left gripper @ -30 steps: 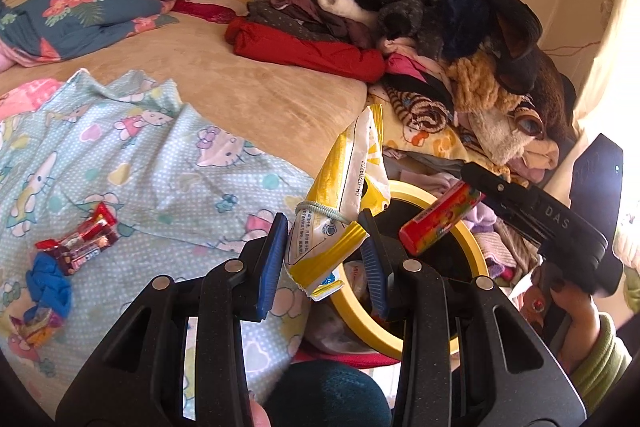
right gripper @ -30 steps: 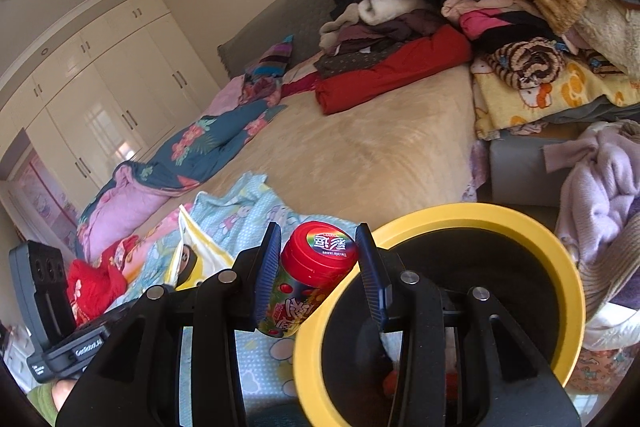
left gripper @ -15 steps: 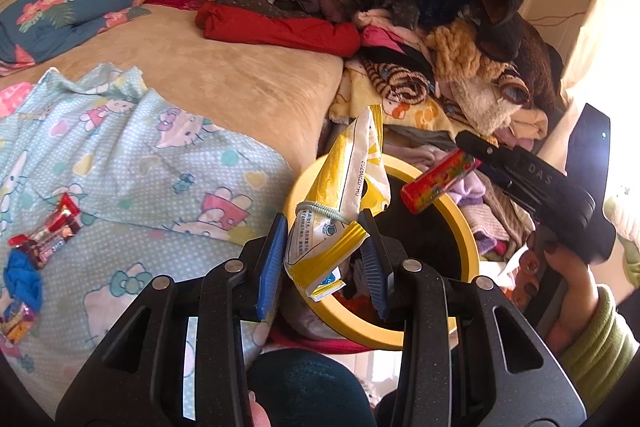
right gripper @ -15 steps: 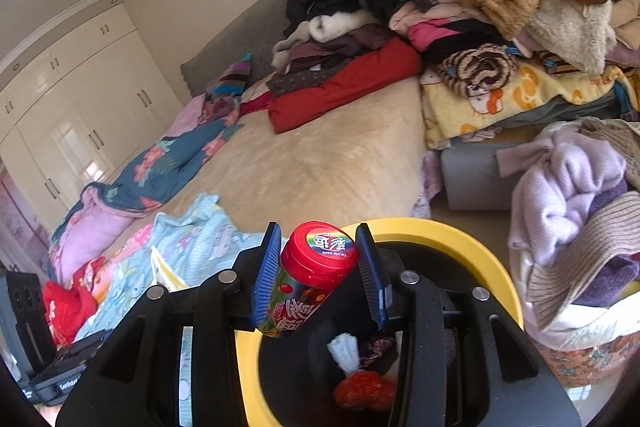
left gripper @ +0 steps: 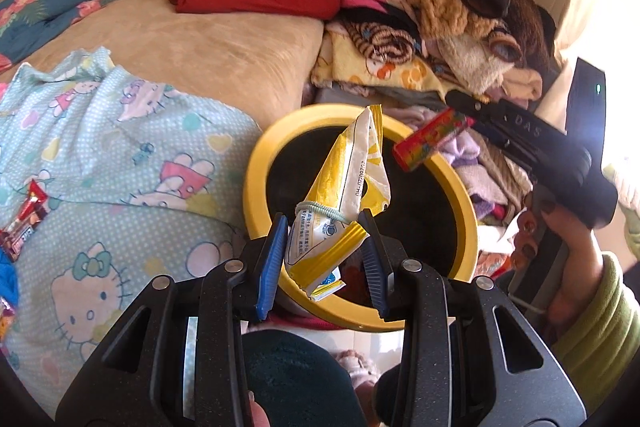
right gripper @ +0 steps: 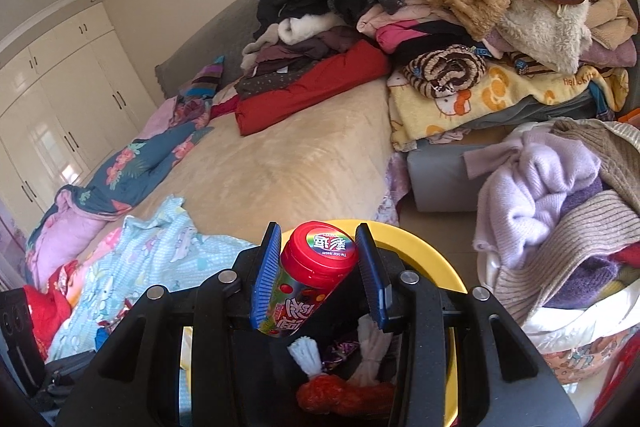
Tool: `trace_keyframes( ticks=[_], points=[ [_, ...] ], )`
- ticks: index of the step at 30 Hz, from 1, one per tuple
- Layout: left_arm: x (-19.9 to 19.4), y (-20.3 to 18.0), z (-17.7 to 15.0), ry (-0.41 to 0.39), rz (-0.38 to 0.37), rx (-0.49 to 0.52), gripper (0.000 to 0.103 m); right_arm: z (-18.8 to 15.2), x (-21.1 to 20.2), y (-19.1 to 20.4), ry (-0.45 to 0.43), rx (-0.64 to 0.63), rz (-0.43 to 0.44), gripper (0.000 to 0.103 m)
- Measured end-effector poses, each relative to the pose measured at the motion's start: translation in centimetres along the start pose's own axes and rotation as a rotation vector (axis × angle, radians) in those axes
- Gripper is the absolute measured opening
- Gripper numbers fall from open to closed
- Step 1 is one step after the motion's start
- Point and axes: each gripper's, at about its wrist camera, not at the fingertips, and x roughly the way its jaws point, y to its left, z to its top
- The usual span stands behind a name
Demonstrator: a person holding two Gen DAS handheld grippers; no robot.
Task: Collect trash
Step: 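Carry the yellow-white wrapper and red candy tube over the bin with both tools, then open both tools to drop the yellow-white wrapper and red candy tube into the bin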
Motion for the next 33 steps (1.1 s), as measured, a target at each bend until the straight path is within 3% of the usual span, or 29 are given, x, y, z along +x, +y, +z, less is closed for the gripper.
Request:
trace_keyframes(
  ticks=[14, 17, 29, 31, 33],
  points=[
    [3.5, -2.5, -1.1, 0.112, -0.015, 0.057, 0.029, -0.7, 0.9, -1.7, 0.004, -0.021, -0.083, 0.037],
    [4.0, -2.8, -1.2, 0.124, -0.022, 0.063, 0.025, -0.7, 1.1, -2.0, 0.007, -0.02, -0.088, 0.037],
    [4.2, -2.6, -0.7, 0.097, -0.032, 0.041, 0.024, -0.9, 1.4, -2.0, 0.026, -0.005, -0.044, 0.041],
    [3.8, -2.1, -0.6, 0.087, -0.022, 0.027, 0.031, -1.0, 1.5, -1.8, 0.036, -0.008, -0.034, 0.049],
    [3.2, -1.4, -0.5, 0.067, -0.015, 0.002, 0.042, -1.1, 1.4, -1.5, 0.036, -0.012, -0.029, 0.049]
  ],
)
